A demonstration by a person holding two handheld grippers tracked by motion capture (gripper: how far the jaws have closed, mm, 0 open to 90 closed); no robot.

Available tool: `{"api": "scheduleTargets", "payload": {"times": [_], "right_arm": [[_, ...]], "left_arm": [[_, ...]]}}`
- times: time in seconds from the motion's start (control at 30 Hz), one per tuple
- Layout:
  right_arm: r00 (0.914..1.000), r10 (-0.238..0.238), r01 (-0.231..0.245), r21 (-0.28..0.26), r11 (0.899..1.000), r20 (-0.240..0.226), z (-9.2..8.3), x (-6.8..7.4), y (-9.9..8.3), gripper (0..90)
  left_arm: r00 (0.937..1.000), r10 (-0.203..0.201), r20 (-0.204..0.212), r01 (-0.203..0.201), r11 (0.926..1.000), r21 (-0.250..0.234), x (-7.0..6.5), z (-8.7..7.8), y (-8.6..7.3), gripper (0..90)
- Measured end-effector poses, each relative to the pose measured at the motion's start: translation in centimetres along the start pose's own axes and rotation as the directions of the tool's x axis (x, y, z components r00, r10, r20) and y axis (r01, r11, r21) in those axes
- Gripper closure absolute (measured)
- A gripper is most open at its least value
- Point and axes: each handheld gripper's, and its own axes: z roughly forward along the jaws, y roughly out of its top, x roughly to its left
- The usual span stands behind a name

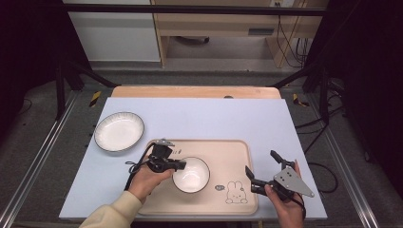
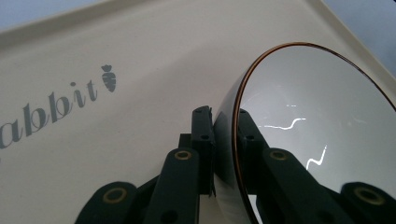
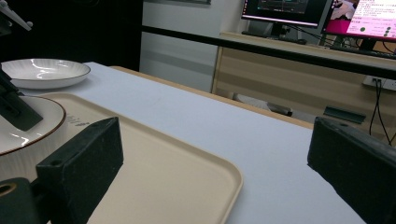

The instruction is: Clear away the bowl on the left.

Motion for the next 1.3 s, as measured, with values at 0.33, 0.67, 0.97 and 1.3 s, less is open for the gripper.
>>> {"api": "scheduleTargets", "payload": {"times": [0.33,0.67,0.97,1.3], "right_arm": [[1.0000,0.001,-0.001,0.001,1.000,0.000,0.00,-0.01,-0.02,3.5],[1.0000,0.002,-0.002,0.003,1.000,-0.002,0.03,0.02,-0.03,3.5],[1.0000,0.000,0.000,0.006,1.000,-0.007,0.10,0.12,-0.05,3.6],[0.9999,-0.002,0.002,0.011,1.000,-0.014,0.21,0.23,-0.13,3.6]], "left_arm": [[0.9998,-0.012,0.014,0.011,0.9998,0.016,0.04,0.24,-0.08,81.4],[0.9998,-0.012,0.013,0.012,0.9999,0.012,0.03,0.29,-0.12,81.4],[0.9999,-0.012,-0.008,0.012,0.9999,0.006,0.24,0.04,-0.22,81.5],[0.9999,-0.006,-0.016,0.006,1.0000,0.000,0.31,-0.02,-0.34,81.4]]}}
